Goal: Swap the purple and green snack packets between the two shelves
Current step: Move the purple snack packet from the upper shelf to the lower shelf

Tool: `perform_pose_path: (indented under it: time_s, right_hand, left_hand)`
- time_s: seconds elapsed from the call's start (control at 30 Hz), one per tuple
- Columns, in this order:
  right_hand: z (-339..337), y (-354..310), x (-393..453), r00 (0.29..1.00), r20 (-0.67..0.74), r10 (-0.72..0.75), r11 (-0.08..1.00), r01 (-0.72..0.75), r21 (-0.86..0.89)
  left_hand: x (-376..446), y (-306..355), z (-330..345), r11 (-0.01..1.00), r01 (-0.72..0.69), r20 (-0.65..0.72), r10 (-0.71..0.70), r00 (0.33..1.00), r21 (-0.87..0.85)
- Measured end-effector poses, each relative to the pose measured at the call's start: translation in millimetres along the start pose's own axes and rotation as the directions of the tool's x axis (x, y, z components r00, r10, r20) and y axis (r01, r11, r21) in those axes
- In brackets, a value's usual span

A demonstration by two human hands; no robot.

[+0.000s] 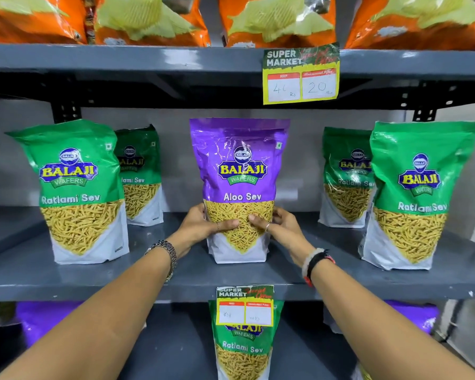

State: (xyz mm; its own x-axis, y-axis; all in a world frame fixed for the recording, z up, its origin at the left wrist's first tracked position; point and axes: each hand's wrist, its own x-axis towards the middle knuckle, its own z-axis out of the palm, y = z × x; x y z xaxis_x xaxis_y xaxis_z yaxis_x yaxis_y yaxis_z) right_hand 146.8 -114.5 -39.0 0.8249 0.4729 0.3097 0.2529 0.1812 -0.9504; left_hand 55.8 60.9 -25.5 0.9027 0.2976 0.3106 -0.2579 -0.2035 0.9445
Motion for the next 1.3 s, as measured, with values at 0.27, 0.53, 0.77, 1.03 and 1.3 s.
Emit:
perform_pose_path:
  time_s: [0.27, 0.53, 0.77, 1.03, 1.3]
  right_hand:
    - [7.9, -6.9, -24.8, 0.999, 0.0, -0.04, 0.998, 0.039, 0.05]
    - [20.9, -26.6, -82.0, 0.994, 0.072, -0.087, 0.994, 0.082, 0.067]
    - [13.5, -25.8, -133.9, 0.992, 0.047, -0.113, 0.993, 0.112, 0.019]
    - [-35.6, 27.9, -201.9, 0.999, 0.001, -0.035, 0.999, 0.035, 0.026]
    - [-110.9, 120.3, -254.3, 0.993, -0.079, 0.089, 0.991, -0.096, -0.095]
  left_hand:
    - [-29.9, 12.2, -3.7, 1.0, -0.002, -0.074, 0.005, 0.997, 0.031]
    - [-98.1, 34.2, -4.5, 1.0, -0.015, -0.153, 0.018, 0.988, 0.023]
    - [-157.0, 41.8, 10.3, 0.998, -0.045, -0.155, 0.051, 0.987, 0.044]
    - [-199.9, -15.1, 58.1, 0.998, -0.025, -0.086, 0.03, 0.996, 0.055]
    - [-211.6, -123.6, 134.7, 0.986, 0.164, 0.012, -0.164, 0.986, 0.021]
